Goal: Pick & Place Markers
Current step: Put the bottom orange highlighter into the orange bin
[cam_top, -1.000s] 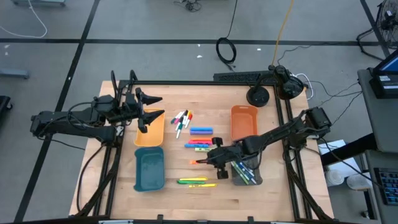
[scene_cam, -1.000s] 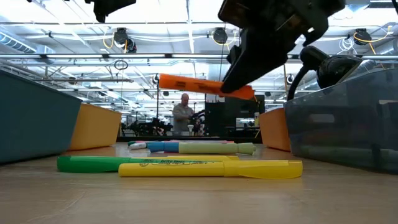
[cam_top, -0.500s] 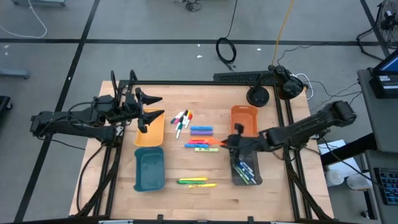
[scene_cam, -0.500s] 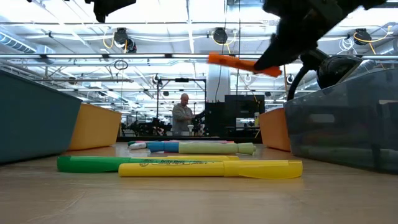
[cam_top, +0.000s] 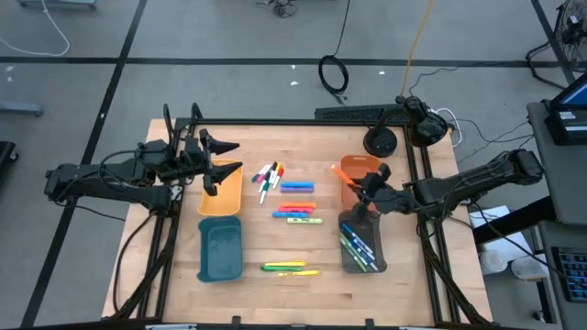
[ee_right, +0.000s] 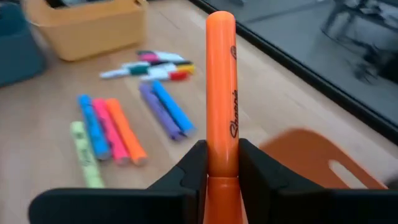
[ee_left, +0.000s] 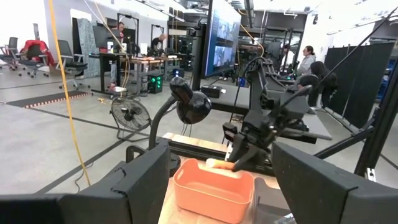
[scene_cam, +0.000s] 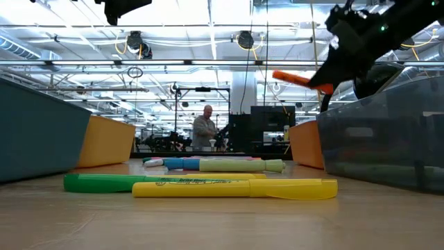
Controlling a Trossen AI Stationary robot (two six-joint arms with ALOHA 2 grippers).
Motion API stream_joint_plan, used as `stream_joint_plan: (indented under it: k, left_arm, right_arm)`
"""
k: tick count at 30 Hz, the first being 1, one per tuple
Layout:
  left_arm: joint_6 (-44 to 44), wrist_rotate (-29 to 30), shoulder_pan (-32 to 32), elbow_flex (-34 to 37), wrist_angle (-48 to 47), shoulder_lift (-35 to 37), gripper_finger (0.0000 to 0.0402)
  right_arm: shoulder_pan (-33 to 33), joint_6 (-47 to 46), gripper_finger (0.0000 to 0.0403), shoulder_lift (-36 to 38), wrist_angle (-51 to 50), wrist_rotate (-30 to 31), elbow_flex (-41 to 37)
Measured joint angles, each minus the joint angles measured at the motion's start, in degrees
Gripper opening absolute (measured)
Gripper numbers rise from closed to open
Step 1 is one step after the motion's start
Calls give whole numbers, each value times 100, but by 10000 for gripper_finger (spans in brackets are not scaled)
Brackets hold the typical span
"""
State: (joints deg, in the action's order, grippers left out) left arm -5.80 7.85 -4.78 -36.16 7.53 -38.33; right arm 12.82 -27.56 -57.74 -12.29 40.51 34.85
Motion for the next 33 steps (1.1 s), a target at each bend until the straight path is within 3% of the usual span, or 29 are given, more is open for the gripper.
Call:
stream_joint_plan:
  k: [5, 11, 33]
  left_arm:
    - [1, -1, -2, 0, 0, 0, 282]
    - [0, 1, -1, 0, 0, 0, 282]
    - [0, 0, -2, 0, 0, -2, 282]
  right_arm:
    - [-378, -666, 55, 1, -1063, -47, -2]
    - [-787, -1154, 56, 1, -1864, -541, -2]
    - [-903, -1188, 84, -1, -1970, -764, -2]
